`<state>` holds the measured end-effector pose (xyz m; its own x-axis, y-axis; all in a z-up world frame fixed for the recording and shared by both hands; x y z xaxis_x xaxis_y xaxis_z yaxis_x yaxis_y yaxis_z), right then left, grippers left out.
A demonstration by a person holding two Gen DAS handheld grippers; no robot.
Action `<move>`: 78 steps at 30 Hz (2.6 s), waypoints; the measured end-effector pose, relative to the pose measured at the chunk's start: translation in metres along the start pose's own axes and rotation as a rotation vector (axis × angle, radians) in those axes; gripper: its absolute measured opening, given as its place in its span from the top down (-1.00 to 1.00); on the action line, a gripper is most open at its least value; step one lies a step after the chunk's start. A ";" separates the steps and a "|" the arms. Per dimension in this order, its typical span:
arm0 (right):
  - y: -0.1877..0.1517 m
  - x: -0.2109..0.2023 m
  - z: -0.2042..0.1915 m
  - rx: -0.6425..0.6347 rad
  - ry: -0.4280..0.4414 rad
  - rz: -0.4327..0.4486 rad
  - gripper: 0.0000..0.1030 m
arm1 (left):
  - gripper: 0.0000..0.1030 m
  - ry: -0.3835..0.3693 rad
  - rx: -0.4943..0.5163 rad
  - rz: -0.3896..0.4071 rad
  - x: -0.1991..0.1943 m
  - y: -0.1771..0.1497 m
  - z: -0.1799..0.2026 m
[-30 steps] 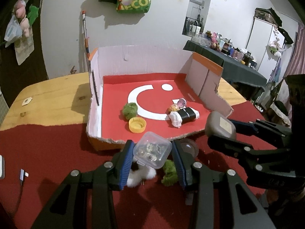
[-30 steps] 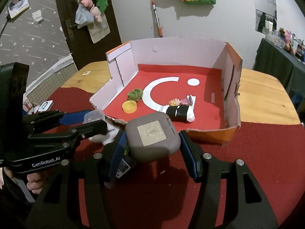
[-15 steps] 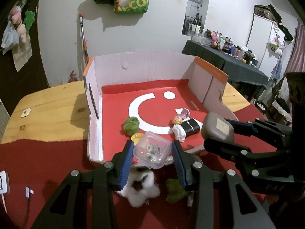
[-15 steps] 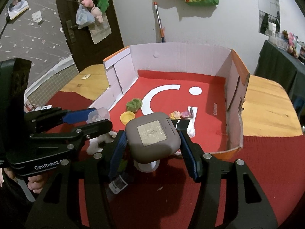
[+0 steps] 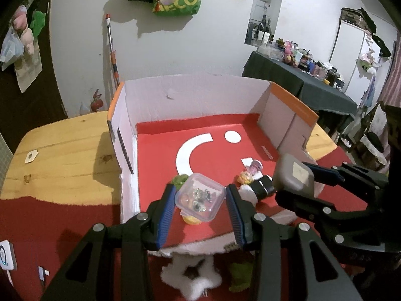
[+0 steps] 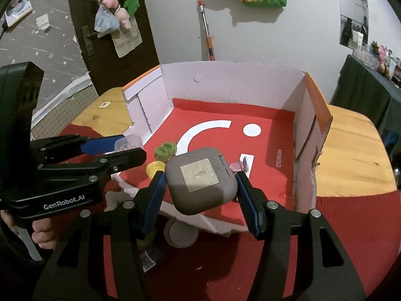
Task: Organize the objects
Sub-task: 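Carry the clear box and grey case with both grippers into the box, then open left gripper by the green ball while right gripper sets the grey case on the doll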
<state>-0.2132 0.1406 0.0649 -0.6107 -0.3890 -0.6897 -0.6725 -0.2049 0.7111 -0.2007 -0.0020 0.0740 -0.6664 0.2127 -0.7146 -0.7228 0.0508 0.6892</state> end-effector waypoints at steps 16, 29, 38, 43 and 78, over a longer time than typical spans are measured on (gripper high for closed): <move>0.028 0.029 0.022 0.056 -0.016 -0.023 -0.06 | 0.17 0.007 -0.080 -0.055 0.042 0.028 -0.021; 0.037 0.064 0.034 0.079 -0.041 -0.087 -0.06 | 0.17 0.048 -0.100 -0.113 0.078 0.035 -0.024; 0.035 0.084 0.040 0.096 -0.063 -0.136 -0.06 | 0.17 0.075 -0.111 -0.165 0.099 0.028 -0.028; 0.035 0.089 0.037 0.077 -0.092 -0.153 -0.06 | 0.17 0.093 -0.101 -0.164 0.099 0.027 -0.027; 0.017 0.096 0.040 0.082 -0.066 -0.229 0.05 | 0.16 0.094 -0.042 -0.178 0.109 0.014 -0.019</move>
<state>-0.3000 0.1360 0.0055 -0.4630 -0.2804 -0.8409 -0.8264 -0.2064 0.5239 -0.2867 0.0035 0.0033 -0.5400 0.1113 -0.8343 -0.8365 0.0386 0.5465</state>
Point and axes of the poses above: each gripper's, at about its wrist camera, not at the fingertips, and x roughly the way its jaws point, z to its right, y to its top, the point moved 2 cm from there along x, roughly the way its jaws point
